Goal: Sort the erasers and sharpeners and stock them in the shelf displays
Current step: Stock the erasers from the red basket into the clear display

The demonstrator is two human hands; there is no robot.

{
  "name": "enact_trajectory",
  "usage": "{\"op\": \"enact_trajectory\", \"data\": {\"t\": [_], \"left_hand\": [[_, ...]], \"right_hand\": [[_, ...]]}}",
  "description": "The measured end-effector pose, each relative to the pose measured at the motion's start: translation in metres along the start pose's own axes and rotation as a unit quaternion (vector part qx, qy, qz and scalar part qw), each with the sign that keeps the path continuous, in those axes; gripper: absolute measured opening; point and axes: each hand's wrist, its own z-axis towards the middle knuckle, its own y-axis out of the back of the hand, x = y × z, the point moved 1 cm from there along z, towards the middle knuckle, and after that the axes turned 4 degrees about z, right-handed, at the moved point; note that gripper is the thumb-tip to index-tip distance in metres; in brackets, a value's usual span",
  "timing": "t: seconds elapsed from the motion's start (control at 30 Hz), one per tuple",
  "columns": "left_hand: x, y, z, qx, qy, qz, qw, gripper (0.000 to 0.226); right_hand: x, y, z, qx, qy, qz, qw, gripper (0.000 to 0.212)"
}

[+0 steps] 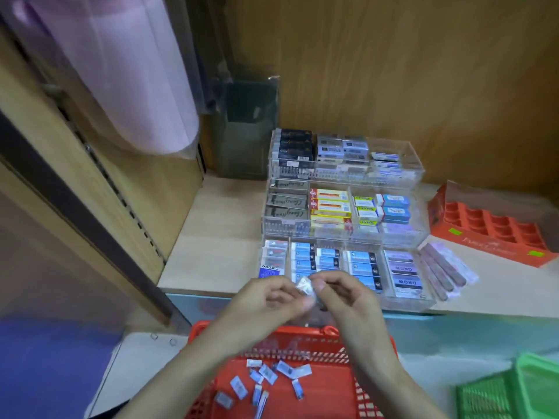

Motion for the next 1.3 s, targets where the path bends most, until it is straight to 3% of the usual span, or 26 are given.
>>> {"op": "enact_trajectory", "data": {"t": [0.17, 0.23, 0.37, 0.43, 0.5, 0.67, 0.83, 1.03, 1.13, 1.3], "left_hand": [[0.002, 0.013, 0.002, -0.037, 0.018, -0.053, 0.998, 0.011], [0.005, 0.015, 0.003, -0.061, 0.030, -0.066, 0.995, 0.012], [0.012, 0.028, 0.013, -0.112, 0.049, -0.058, 0.991, 0.013], [0.022, 0.035, 0.023, -0.177, 0.042, -0.014, 0.983, 0.011], [0.034, 0.040, 0.032, -0.227, 0.041, 0.096, 0.968, 0.026], [0.048, 0.044, 0.037, -0.181, 0.047, 0.250, 0.950, 0.064], [0.045, 0.041, 0.038, -0.182, 0.024, 0.270, 0.945, 0.052], [0.045, 0.036, 0.037, -0.157, 0.026, 0.355, 0.921, 0.052], [0.044, 0.036, 0.038, -0.158, 0.026, 0.398, 0.903, 0.050], [0.038, 0.032, 0.030, -0.171, -0.017, 0.430, 0.886, 0.069]], "right_hand": [[-0.003, -0.007, 0.002, 0.051, 0.011, -0.041, 0.998, 0.019], [-0.008, -0.009, 0.002, 0.056, 0.058, -0.104, 0.991, 0.020], [-0.011, -0.015, 0.018, 0.073, 0.209, -0.313, 0.924, 0.024], [-0.014, -0.018, 0.039, 0.068, 0.228, -0.364, 0.900, 0.027], [-0.017, -0.022, 0.066, 0.057, 0.213, -0.388, 0.895, 0.025], [-0.037, -0.032, 0.105, 0.044, 0.212, -0.485, 0.847, 0.016], [-0.047, -0.039, 0.104, 0.002, 0.282, -0.560, 0.779, 0.010], [-0.050, -0.043, 0.111, 0.012, 0.278, -0.605, 0.746, 0.008], [-0.049, -0.045, 0.111, 0.017, 0.271, -0.596, 0.756, 0.005], [-0.033, -0.028, 0.087, 0.041, 0.207, -0.483, 0.850, 0.027]]}}
